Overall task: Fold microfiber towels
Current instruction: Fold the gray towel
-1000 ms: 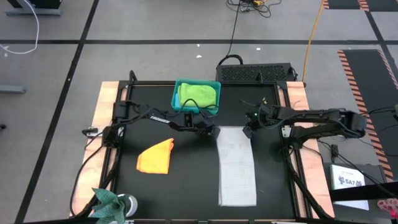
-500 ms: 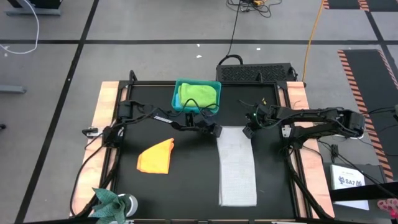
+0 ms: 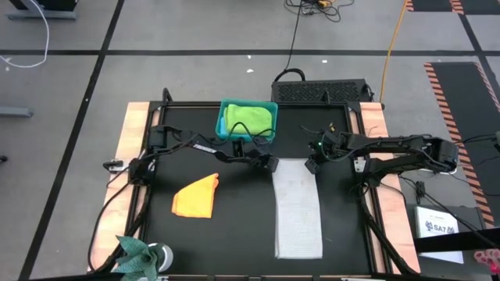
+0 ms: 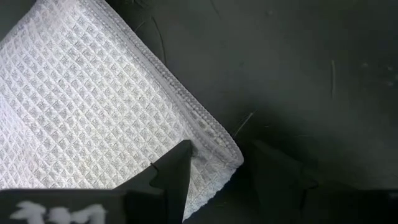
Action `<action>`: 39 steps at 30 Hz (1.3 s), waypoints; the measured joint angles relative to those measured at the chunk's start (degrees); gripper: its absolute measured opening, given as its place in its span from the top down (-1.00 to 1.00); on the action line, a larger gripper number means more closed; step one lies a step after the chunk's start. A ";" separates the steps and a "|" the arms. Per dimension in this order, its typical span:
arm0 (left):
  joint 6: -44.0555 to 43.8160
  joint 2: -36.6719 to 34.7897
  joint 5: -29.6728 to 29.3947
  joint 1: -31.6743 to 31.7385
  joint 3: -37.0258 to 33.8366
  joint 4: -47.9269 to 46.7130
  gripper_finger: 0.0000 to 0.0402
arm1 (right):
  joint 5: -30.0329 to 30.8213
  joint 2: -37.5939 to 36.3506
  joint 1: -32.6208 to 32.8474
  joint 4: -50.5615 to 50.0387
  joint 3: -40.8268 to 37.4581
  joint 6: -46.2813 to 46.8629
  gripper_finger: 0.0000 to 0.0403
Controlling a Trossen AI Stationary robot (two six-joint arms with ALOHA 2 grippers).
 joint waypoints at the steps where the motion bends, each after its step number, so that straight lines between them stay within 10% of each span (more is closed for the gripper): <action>1: 0.65 0.00 -0.19 -0.10 -0.02 -0.20 0.23 | 0.00 0.00 0.00 0.02 0.00 0.00 0.23; 18: 2.74 0.07 -2.66 -0.22 0.00 -1.36 0.23 | 0.00 0.00 0.00 0.02 0.00 0.21 0.25; 30: 2.62 0.07 -3.05 -0.17 -0.09 -1.39 0.34 | 0.01 0.00 0.07 1.12 0.00 -1.18 0.97; 39: 5.17 0.11 -3.70 -0.73 -0.13 -1.22 0.45 | 0.08 0.00 0.07 1.29 0.00 -0.90 0.80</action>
